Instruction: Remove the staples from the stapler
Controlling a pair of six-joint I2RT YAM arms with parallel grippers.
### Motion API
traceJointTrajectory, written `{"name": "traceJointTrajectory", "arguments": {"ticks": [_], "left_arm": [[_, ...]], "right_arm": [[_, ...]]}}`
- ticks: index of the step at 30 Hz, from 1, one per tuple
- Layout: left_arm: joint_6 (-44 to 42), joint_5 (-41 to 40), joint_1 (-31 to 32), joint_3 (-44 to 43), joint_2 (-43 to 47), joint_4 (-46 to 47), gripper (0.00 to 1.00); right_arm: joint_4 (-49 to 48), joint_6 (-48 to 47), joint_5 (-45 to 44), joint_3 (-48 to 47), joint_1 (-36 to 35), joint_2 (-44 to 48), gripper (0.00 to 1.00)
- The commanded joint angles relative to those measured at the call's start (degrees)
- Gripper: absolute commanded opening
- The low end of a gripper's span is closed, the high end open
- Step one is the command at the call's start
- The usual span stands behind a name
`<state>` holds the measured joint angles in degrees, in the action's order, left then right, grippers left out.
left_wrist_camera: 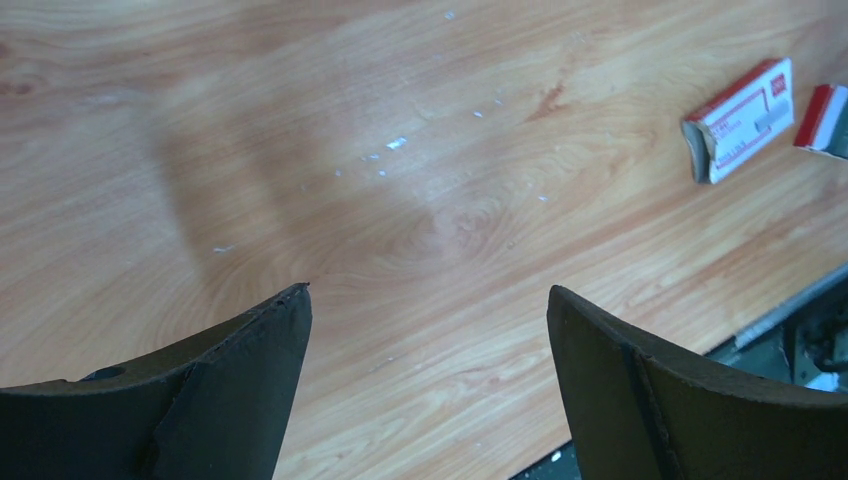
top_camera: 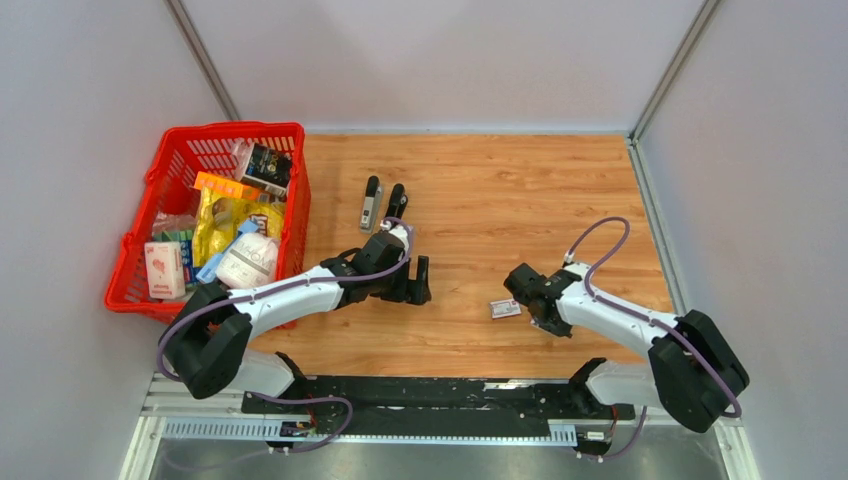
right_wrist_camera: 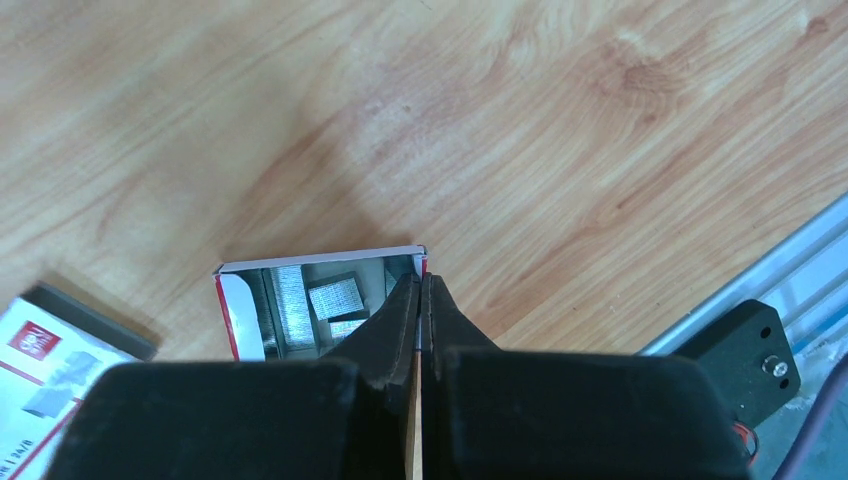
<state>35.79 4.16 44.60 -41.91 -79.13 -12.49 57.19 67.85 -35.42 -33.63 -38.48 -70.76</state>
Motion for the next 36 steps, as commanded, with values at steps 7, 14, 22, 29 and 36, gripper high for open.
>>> {"name": "traceJointTrajectory", "arguments": {"ticks": [7,14,22,29,36], "left_arm": [[0.2,-11.6,0.1,-2.2,-0.4,-2.4,0.95],[0.3,-5.8,-1.2,-0.7,-2.8,3.3,0.83],[-0.4,-2.7,-1.1,-5.1,-7.0,2.0,0.00],[0.0,-1.4,1.1,-6.7,-9.8,3.4,0.00],[1.3,-1.6,2.8,-6.3,-11.8,5.4,0.00]], "right_arm": [[-7.2,-7.1,-2.6,-3.7,2.5,-1.9,0.00],[-9.7,-9.8,-1.7,-3.5,4.6,-1.8,0.00],[-12.4,-11.8,0.0,-4.3,5.7,-3.7,0.00],[-15.9,-12.5,1.3,-3.6,5.8,-5.5,0.00],[-17.1,-13.8,3.3,-2.9,5.8,-6.1,0.00]]}}
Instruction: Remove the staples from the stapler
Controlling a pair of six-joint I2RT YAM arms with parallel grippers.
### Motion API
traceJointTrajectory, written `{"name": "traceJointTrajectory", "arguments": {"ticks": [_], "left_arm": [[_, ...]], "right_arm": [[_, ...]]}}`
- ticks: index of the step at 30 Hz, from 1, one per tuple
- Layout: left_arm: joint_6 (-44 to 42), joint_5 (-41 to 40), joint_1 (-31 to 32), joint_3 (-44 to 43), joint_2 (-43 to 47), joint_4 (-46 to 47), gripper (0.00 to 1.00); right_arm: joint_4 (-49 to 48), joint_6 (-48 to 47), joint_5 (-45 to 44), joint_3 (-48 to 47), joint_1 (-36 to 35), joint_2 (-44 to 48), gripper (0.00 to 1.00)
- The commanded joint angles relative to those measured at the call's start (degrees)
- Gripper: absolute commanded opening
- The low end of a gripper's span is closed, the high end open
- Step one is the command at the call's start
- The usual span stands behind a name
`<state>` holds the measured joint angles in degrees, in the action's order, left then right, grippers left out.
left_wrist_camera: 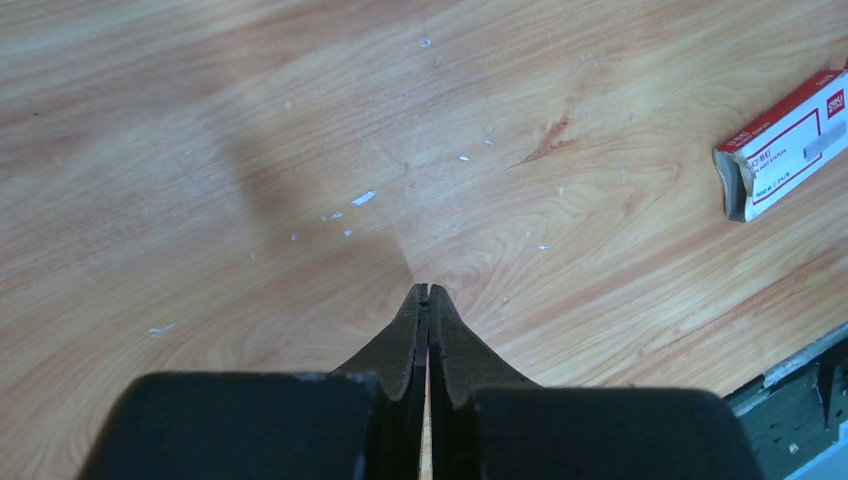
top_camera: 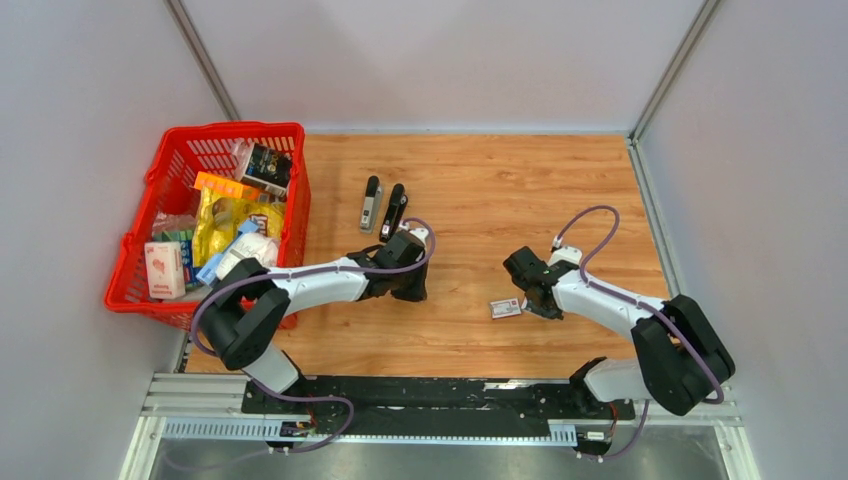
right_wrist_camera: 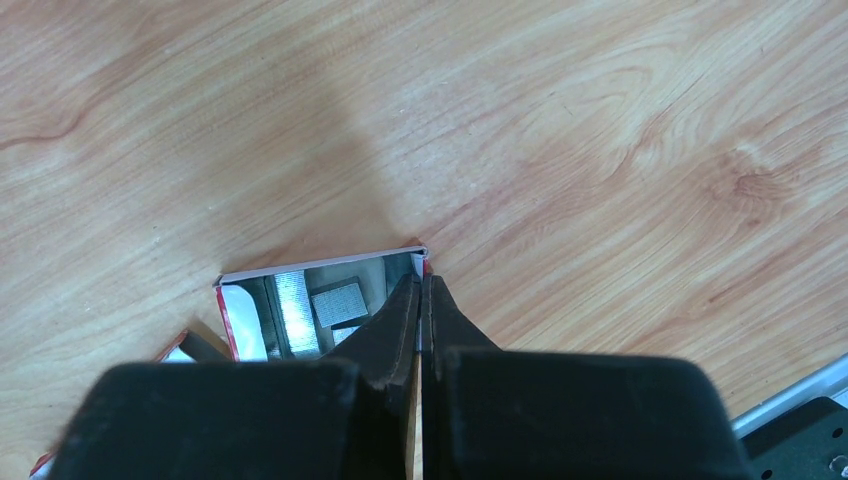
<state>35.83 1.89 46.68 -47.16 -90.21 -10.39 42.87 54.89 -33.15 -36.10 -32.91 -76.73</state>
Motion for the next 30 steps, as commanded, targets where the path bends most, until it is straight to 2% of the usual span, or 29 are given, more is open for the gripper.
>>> {"name": "traceJointTrajectory", "arguments": {"ticks": [1,7,15,30], "left_arm": [[1.6,0.7,0.7,-0.9,-1.1,3.4,0.00],[2.6,-0.6,0.8,0.9,-0.6,4.3,0.00],[3.2,-1.7,0.8,4.1,1.4,5.0,0.00],[3.2,-6.4,0.8,9.4,9.1,2.8,0.00]], "right_arm": [[-2.8,-0.8,1.2,-0.4,0.2,0.2,0.00],[-2.9,-2.0,3.5,0.5,-0.1,1.0,0.00],[-3.4,-1.5,3.4,0.7,-4.0,1.0,0.00],[-5.1,-0.6,1.6,-4.9,-16.4,-7.4,0.00]]}}
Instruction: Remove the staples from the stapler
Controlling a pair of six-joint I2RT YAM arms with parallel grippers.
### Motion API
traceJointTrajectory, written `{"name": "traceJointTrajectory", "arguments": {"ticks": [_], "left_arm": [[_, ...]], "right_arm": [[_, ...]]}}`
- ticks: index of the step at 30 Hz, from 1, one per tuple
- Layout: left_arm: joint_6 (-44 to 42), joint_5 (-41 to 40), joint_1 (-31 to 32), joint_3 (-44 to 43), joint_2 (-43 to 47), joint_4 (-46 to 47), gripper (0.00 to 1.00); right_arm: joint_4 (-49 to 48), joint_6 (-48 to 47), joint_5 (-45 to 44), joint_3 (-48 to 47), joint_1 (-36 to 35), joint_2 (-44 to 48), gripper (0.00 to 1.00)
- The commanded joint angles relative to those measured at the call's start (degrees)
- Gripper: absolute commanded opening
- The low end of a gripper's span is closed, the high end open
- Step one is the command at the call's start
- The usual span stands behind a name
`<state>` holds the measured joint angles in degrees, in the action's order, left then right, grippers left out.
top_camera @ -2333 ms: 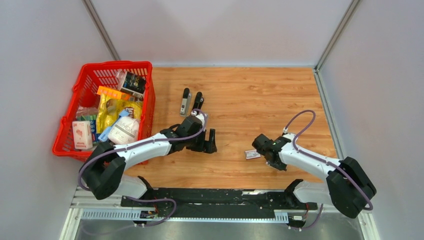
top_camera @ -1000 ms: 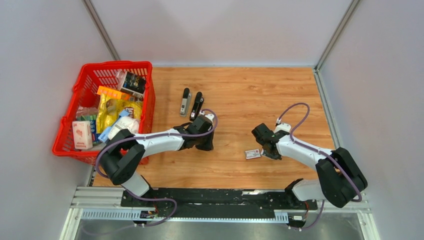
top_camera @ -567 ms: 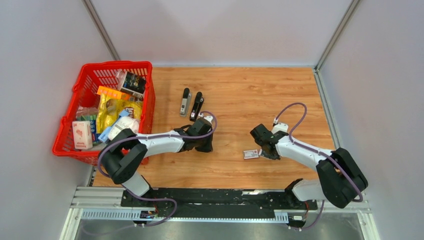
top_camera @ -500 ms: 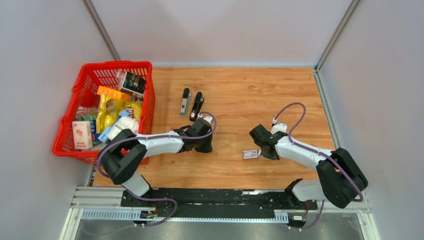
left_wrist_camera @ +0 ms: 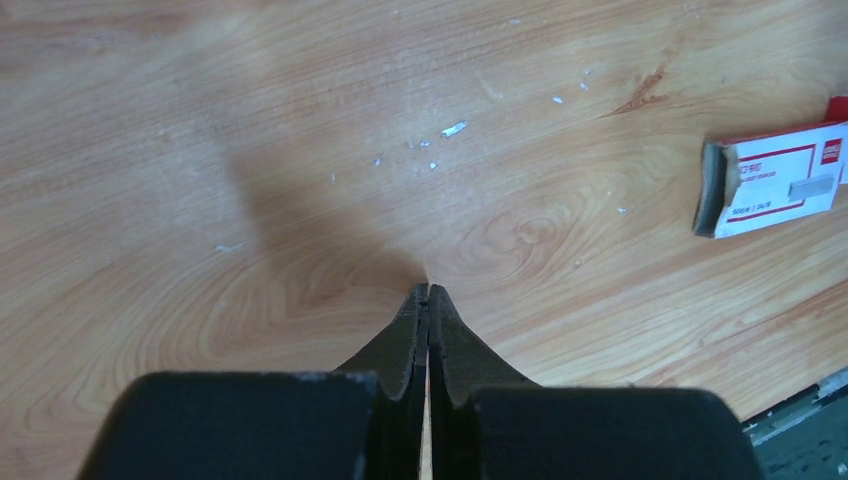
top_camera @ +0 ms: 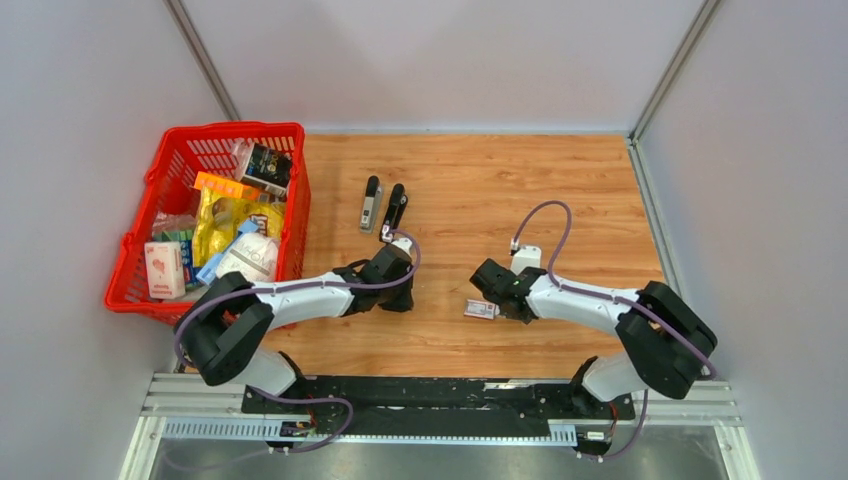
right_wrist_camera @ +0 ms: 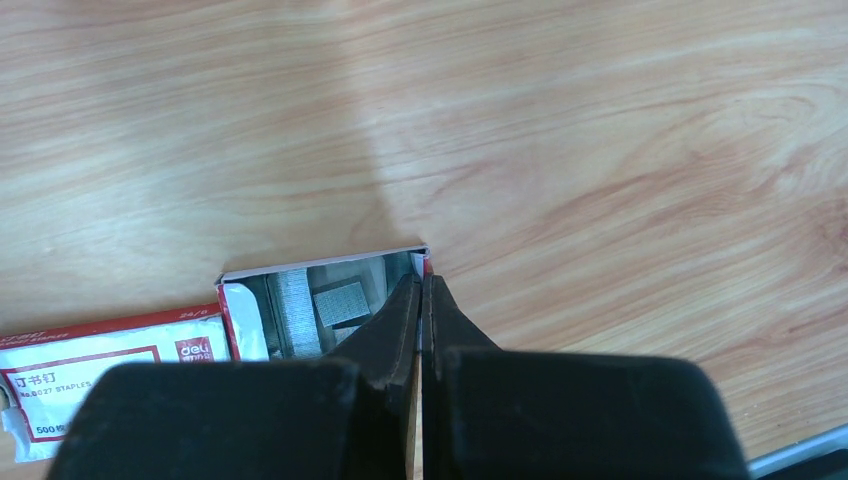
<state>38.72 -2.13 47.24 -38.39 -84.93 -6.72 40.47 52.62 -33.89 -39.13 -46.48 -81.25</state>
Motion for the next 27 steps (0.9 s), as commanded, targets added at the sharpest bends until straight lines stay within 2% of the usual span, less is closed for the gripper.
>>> {"name": "traceJointTrajectory", "arguments": {"ticks": [1,6,11,20,27], "left_arm": [[0.2,-2.6,0.2,0.9,4.9,-1.3,0.00],[-0.7,-5.3,0.2,1.9,8.6,-4.5,0.00],[-1.5,-7.2,0.2,2.4,10.0,-5.2,0.00],[-4.5,-2.5,0.2,-0.5,3.6,-0.9,0.00],[-7.0,6.1,0.2,-2.6,-1.8,5.0,0.00]], "right_arm": [[-2.6,1.9,2.2,-2.4,-3.5,-3.5,0.00],[-1.2,2.7,1.8,-3.5,-4.6,-4.4,0.00],[0.5,3.7,0.6,-1.7,-4.7,-0.8,0.00],[1.0,2.4,2.1,2.5,-4.6,6.2,0.00],[-0.1,1.7,2.6,3.2,-4.7,7.3,0.00]]}}
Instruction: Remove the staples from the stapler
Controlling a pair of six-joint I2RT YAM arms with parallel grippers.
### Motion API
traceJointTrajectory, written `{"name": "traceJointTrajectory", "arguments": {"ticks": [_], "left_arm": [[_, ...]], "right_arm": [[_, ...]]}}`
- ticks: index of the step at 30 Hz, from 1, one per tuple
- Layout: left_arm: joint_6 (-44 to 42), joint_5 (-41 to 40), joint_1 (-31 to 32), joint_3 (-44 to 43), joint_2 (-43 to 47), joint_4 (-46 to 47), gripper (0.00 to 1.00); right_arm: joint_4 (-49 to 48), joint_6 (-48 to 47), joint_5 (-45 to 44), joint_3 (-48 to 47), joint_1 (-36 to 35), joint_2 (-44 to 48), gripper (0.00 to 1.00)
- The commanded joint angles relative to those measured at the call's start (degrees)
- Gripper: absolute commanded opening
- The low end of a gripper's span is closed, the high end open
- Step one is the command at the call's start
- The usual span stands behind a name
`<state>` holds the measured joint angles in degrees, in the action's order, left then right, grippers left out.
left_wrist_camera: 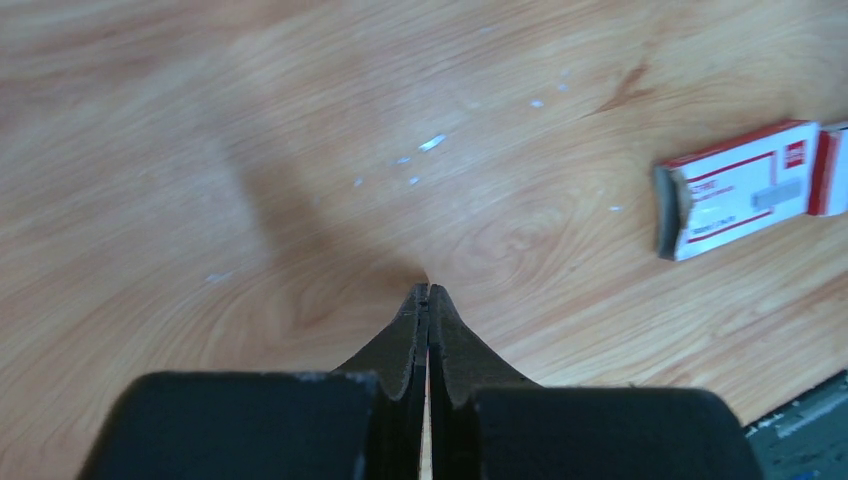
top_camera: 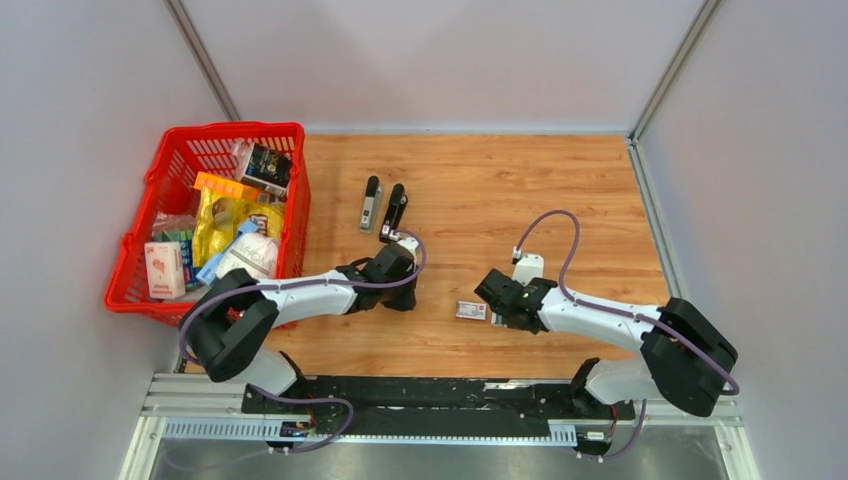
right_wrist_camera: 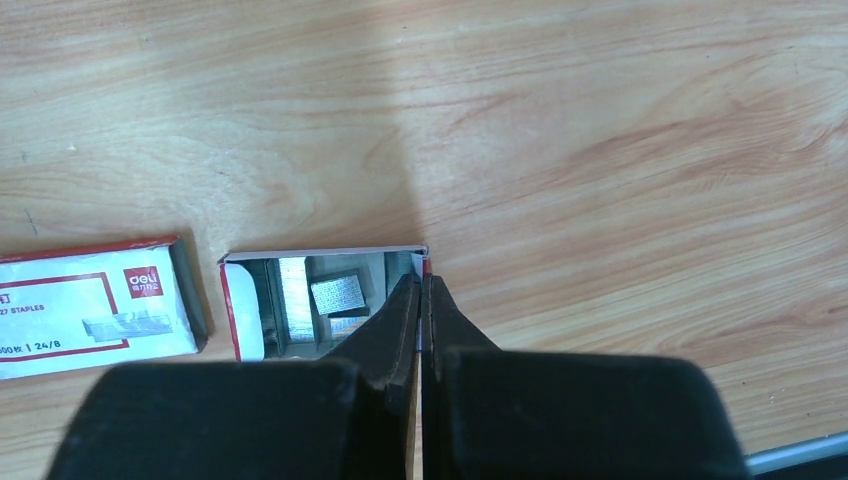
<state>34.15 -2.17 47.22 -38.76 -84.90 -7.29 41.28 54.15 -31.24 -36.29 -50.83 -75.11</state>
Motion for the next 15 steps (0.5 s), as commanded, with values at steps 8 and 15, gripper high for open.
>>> {"name": "traceJointTrajectory", "arguments": {"ticks": [8,15], "left_arm": [[0.2,13.3,0.7,-2.4,-4.9,12.3,0.00],[2.0,14.4,2.1,-2.7,-7.8,15.1,0.00]], "right_arm": [[-4.7,-0.5,1.4,1.1,-0.3,1.0,0.00],[-5.5,-1.8,-0.2,0.4,-0.2,0.9,0.00]]}}
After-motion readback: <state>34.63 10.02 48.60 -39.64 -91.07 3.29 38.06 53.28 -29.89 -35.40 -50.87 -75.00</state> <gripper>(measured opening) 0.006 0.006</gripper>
